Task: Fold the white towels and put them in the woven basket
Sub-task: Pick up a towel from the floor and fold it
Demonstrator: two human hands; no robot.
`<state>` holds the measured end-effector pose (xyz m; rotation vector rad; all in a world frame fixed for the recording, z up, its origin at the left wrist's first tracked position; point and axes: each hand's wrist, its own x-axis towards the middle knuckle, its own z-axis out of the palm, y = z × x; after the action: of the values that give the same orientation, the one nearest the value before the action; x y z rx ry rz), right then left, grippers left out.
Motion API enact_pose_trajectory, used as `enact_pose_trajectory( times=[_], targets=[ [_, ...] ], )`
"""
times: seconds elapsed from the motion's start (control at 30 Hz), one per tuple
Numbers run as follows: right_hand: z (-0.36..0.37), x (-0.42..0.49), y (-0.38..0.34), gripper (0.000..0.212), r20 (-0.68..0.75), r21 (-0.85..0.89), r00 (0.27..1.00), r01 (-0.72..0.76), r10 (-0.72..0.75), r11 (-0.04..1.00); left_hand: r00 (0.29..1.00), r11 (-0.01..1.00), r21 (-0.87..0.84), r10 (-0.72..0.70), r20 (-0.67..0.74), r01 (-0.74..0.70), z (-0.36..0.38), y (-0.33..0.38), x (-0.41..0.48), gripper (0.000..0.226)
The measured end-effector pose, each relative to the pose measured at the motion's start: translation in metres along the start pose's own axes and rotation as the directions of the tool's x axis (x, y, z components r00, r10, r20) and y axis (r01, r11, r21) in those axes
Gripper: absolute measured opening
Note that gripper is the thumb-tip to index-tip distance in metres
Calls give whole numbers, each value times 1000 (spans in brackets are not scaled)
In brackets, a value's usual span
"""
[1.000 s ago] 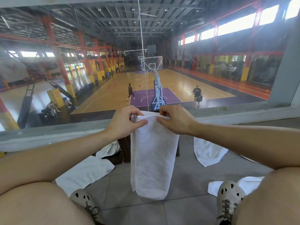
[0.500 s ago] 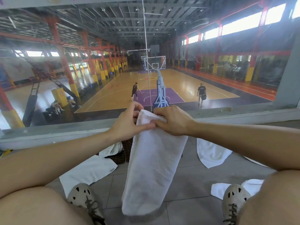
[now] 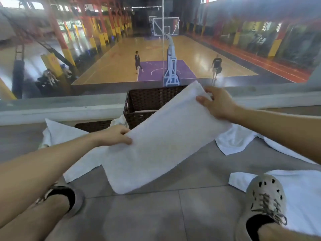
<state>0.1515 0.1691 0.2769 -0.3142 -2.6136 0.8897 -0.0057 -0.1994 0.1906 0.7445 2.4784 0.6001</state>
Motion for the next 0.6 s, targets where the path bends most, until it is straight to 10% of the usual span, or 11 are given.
enact_pose_trajectory(
  times=[0.17,0.33,0.47,0.6],
  targets=[
    [104,-56,135,36,207,56,884,-439,420,897,974,974,220,-95,204,49,16,-22,53,16],
    [206,-131,245,40,328,-236,681,-612,655,755,935,812,550,-325,143,198,155,-83,90,91],
    [220,-141,248,68,206,-236,666,-677,717,697,981,917,394,17,-192,61,251,-81,57,74],
    [225,-139,249,58,268,-285,670,-630,692,722,988,874,485,101,-117,-32,323,-85,24,69]
  ],
)
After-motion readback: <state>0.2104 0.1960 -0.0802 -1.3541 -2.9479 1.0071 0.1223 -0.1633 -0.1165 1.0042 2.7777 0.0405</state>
